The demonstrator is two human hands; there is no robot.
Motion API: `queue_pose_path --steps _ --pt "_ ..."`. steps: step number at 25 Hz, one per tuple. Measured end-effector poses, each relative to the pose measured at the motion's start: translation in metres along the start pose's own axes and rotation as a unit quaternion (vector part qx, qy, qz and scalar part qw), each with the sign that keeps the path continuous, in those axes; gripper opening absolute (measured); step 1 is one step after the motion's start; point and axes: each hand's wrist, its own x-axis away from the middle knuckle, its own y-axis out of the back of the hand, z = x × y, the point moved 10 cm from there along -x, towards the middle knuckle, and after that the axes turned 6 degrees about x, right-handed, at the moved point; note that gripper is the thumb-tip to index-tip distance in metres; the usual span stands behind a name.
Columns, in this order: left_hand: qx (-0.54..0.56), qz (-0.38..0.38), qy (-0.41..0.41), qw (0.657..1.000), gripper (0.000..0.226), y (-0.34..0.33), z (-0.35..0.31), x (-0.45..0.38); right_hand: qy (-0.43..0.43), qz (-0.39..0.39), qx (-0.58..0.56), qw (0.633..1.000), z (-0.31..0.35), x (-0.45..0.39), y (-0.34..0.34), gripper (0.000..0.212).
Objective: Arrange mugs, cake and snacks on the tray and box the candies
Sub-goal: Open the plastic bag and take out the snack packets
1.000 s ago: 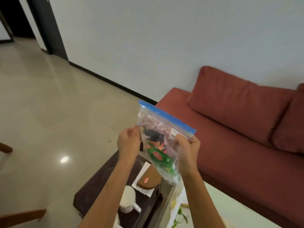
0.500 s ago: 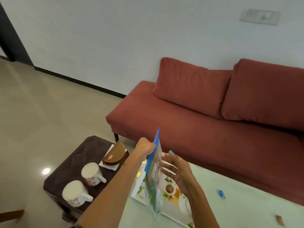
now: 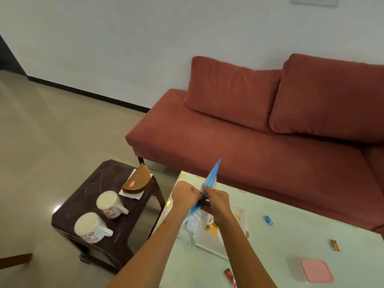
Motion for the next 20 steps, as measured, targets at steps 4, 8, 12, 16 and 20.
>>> queue_pose_path --steps 4,8,12,16,20 --pt "0.033 0.056 0.068 0.996 0.030 -0.007 0.013 0.003 -0.016 0.002 0.009 1.000 -0.010 -0.003 0.006 0.012" --pt "0.083 0.039 0.020 0.996 0.013 -0.008 0.017 0.015 0.024 -0.017 0.082 0.996 -0.010 0.002 0.012 0.015" --pt "0.017 -0.015 -0.091 0.996 0.012 -0.005 0.001 0.031 0.105 -0.041 0.227 0.967 -0.002 0.011 0.005 0.019" --pt "-0.028 -0.041 -0.140 0.989 0.014 -0.001 -0.002 0.036 0.165 -0.096 0.341 0.921 0.007 0.024 -0.004 0.023" --pt "-0.036 -0.066 -0.132 0.988 0.020 0.005 0.009 0.037 0.162 -0.108 0.404 0.894 0.010 0.029 -0.006 0.024"
